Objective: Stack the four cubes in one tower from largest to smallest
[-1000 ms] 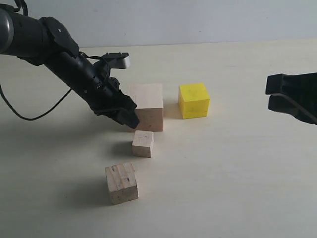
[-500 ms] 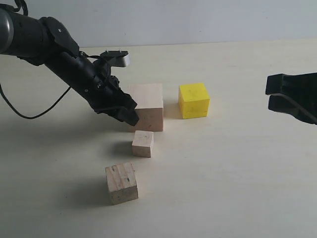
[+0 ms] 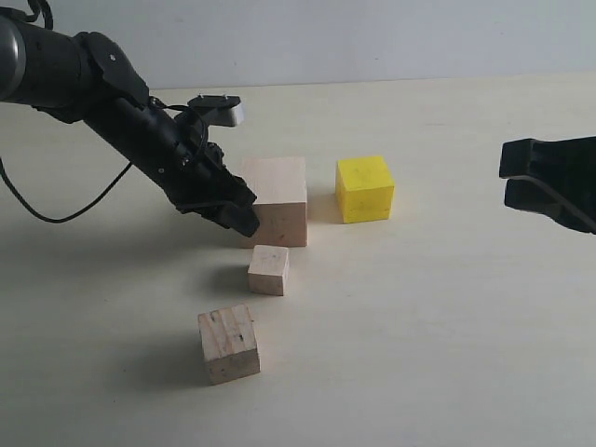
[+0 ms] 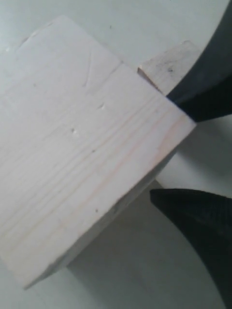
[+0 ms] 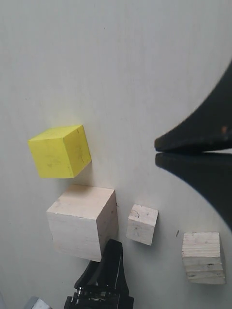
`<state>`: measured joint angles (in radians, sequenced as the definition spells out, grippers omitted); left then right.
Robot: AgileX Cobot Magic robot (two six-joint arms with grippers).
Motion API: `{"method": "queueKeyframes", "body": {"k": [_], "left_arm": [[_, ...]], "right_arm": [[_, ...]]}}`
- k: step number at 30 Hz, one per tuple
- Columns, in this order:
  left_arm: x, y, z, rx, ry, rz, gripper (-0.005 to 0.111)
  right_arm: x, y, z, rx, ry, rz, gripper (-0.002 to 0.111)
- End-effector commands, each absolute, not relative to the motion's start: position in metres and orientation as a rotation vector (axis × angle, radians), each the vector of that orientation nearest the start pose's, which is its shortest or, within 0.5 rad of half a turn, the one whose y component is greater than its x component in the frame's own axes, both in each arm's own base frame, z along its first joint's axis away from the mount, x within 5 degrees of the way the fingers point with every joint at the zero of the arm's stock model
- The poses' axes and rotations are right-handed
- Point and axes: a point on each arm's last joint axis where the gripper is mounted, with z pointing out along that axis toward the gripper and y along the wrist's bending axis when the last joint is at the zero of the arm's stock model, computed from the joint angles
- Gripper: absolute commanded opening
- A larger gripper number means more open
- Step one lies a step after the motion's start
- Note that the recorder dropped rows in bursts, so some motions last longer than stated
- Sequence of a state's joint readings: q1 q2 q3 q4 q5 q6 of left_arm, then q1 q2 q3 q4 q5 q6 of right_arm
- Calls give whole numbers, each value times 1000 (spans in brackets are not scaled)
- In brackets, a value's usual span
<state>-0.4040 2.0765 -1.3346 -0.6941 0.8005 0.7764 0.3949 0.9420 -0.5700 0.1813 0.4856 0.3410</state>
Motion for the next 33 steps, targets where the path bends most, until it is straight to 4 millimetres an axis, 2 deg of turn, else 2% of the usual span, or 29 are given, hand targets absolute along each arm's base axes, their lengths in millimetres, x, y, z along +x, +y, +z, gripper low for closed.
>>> {"method": "queueKeyframes", "body": {"k": [1,17,20,23,26,29,33], "left_arm": [[354,-198,140,999,2654,-703,44],[355,-198,140,996,2652,-699,44],[351,-197,142,1038,2664,-710,44],[347,-186,158,1114,2684,-576,44],[338,-181,176,1163,2705,-551,44],[326,-175,209,1128,2724,-537,44],[312,-158,265,1061,2621,-370,37]], "right_arm": [[162,76,264,72,2385,533,0],[162,76,264,72,2385,533,0],[162,76,264,72,2385,533,0],[162,76,264,72,2385,533,0],[162,76,264,72,2385,533,0],[162,76,264,74,2386,536,0],[163,76,265,46,2364,526,0]]}}
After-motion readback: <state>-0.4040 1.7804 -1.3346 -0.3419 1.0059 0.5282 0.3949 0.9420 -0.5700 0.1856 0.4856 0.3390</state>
